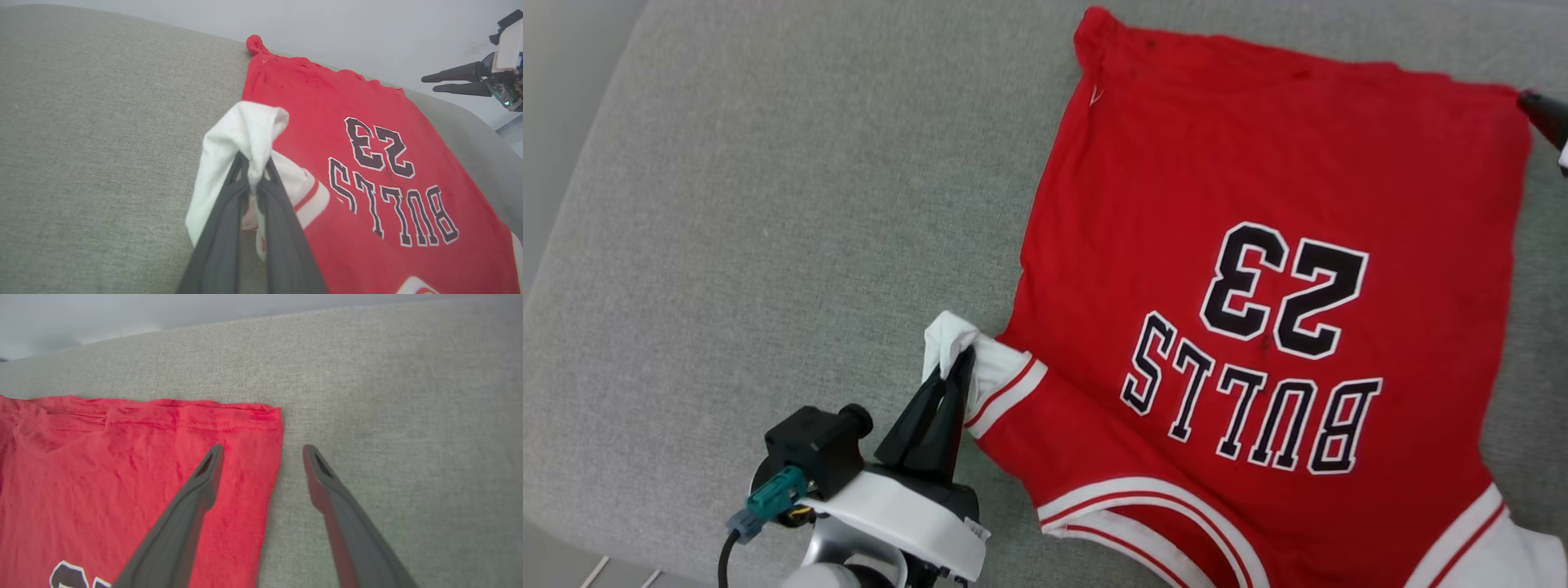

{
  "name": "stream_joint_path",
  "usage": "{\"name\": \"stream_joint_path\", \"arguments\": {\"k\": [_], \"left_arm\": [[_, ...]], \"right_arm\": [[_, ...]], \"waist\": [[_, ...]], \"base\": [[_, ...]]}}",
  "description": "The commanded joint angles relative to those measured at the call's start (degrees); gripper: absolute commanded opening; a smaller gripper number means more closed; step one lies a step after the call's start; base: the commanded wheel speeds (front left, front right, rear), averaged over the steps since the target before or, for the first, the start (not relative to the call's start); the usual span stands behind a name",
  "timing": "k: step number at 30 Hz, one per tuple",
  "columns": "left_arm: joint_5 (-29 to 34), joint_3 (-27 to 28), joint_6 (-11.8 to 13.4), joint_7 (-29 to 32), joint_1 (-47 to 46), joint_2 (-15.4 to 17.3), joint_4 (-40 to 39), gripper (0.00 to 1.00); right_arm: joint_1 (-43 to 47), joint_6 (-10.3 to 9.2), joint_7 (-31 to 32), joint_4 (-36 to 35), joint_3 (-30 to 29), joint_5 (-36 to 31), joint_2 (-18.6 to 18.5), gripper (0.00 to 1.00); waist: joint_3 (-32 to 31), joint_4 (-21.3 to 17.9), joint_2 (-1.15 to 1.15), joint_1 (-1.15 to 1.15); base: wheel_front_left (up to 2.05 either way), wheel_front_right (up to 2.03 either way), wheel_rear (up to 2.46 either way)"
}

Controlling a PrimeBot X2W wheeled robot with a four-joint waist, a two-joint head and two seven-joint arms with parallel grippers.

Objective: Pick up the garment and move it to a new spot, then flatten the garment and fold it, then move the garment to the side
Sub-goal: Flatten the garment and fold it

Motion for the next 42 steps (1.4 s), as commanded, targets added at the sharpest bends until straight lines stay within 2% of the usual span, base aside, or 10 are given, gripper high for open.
{"name": "stream_joint_path", "arguments": {"k": [1, 5, 12, 14, 15, 22, 28, 35, 42], "left_arm": [[0.3, -0.2, -0.4, -0.4, -1.4, -0.4, 0.2, 0.0], [0.4, -0.1, -0.8, -0.9, -2.6, -0.5, 0.7, 0.0], [0.1, -0.3, -1.2, -1.5, -3.0, -0.8, 1.4, 0.0], [0.0, -0.3, -1.2, -1.6, -3.1, -0.9, 1.6, 0.0], [0.0, -0.3, -1.3, -1.7, -3.1, -0.8, 1.7, 0.0], [-0.6, -0.1, -0.9, -1.1, -2.6, -0.4, 3.6, 0.0], [-1.5, 1.1, 0.4, -0.4, -0.7, 0.7, 4.9, 0.0], [-3.1, 3.4, 2.4, 0.7, 2.9, 2.8, 6.2, 0.0], [-4.9, 5.2, 4.4, 2.8, 7.5, 5.2, 7.2, 0.0]], "right_arm": [[-1.8, -0.02, 1.0, 1.2, -0.5, -1.6, 0.7, 1.0], [-4.3, -0.02, 4.0, 4.1, -1.7, -4.9, 2.0, 1.0], [-2.1, -0.04, 11.9, 9.5, -3.3, -9.1, 4.4, 1.0], [-1.5, -0.05, 13.3, 10.1, -3.8, -9.6, 4.7, 0.27], [-1.5, -0.05, 13.4, 9.8, -3.9, -9.9, 4.9, 0.0], [-2.7, -0.02, 9.7, 6.2, -1.9, -9.4, 4.1, 0.0], [-1.9, -0.03, 8.1, 2.4, 2.8, -7.5, 0.7, 0.0], [7.1, -0.02, 7.9, -3.5, 7.2, -1.2, -2.8, 0.0], [23.7, -0.02, 7.1, -14.5, 7.6, 4.5, -5.5, 0.0]], "waist": [[3.3, 1.6, 0.0, -0.02], [5.2, 1.9, 0.0, -0.02], [6.4, 1.7, 0.0, -0.02], [6.5, 1.6, 0.0, -0.02], [6.5, 1.6, 0.0, -0.02], [4.1, 1.0, 0.0, -0.02], [-1.0, -0.7, 0.0, -0.02], [-7.4, -4.5, 0.0, -0.02], [-13.7, -8.7, 0.0, -0.02]], "base": [[0.0, 0.0, 0.0], [0.0, 0.0, 0.0], [0.0, 0.0, 0.0], [0.0, 0.0, 0.0], [0.0, 0.0, 0.0], [0.0, 0.0, 0.0], [0.0, 0.0, 0.0], [0.0, 0.0, 0.0], [0.0, 0.0, 0.0]]}}
